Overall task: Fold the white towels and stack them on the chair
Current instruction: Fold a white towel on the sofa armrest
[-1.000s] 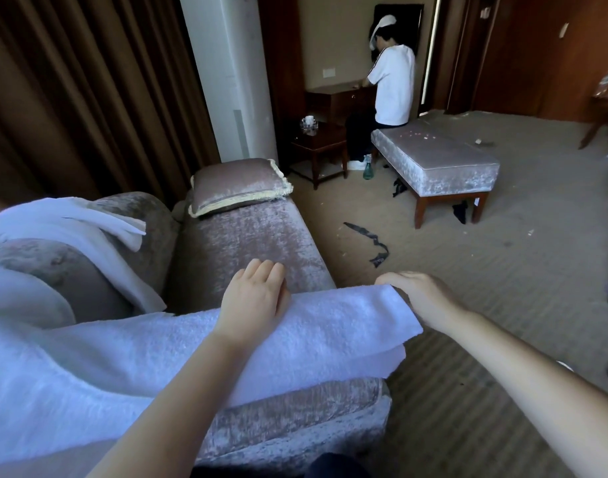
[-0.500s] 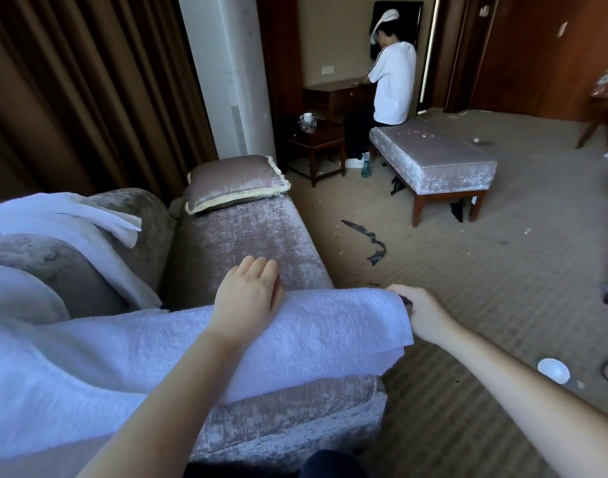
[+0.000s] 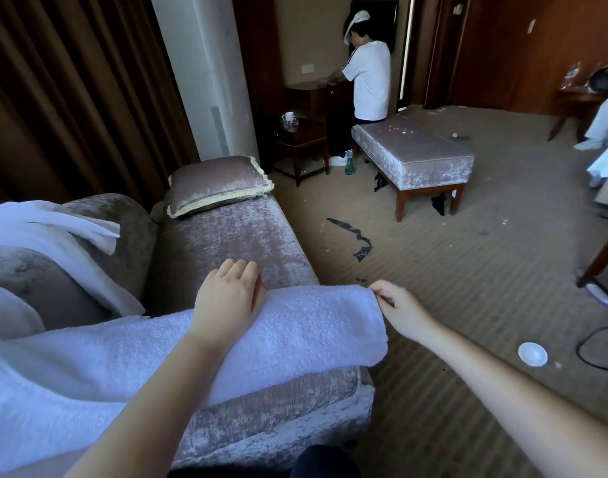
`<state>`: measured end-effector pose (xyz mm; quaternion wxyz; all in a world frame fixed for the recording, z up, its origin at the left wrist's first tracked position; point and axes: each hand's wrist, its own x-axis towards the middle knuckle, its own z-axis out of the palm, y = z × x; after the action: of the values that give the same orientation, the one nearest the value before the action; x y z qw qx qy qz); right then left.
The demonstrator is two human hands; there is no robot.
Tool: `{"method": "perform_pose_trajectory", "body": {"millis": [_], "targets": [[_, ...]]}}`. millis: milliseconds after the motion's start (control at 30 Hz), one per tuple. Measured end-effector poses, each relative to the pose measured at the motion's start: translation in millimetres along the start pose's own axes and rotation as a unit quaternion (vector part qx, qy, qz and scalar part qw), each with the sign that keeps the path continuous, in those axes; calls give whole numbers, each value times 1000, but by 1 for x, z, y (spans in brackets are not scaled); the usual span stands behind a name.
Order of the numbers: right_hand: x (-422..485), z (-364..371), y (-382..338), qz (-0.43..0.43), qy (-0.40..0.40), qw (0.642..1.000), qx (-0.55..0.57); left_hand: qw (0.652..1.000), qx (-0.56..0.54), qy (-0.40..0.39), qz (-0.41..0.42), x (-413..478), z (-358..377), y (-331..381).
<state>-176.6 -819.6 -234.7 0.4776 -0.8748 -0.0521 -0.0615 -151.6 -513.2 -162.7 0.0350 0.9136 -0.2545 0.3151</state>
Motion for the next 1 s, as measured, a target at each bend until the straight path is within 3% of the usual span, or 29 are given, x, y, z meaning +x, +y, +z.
{"method": "perform_pose_trajectory", "body": {"millis": [133,233,333,433,500,567,667,867,1000], "targets": [[-3,9,-10,95,58,985,130,999,-11,17,47,-1,-4,3],[-6,13,-18,193,8,963,191,995,-28,37,86,-7,-13,6],[-8,10,-21,144,5,980,138,995,-35,26,94,-17,-19,7],[-11,10,-19,154,22,985,79,993,-9,9,115,-28,-28,-2],[-14,13,-24,155,47,987,-17,992,19,6,127,-34,-41,-18],[-17,13,-41,108,112,978,-138,993,46,6,112,-41,-60,-44],[-15,21,-88,-20,166,970,-177,996,81,0,47,-57,-97,-94],[0,106,-183,-199,74,955,-206,985,106,-4,-140,-139,-159,-187],[5,188,-239,-295,31,935,-196,968,127,3,-215,-192,-188,-227]]}}
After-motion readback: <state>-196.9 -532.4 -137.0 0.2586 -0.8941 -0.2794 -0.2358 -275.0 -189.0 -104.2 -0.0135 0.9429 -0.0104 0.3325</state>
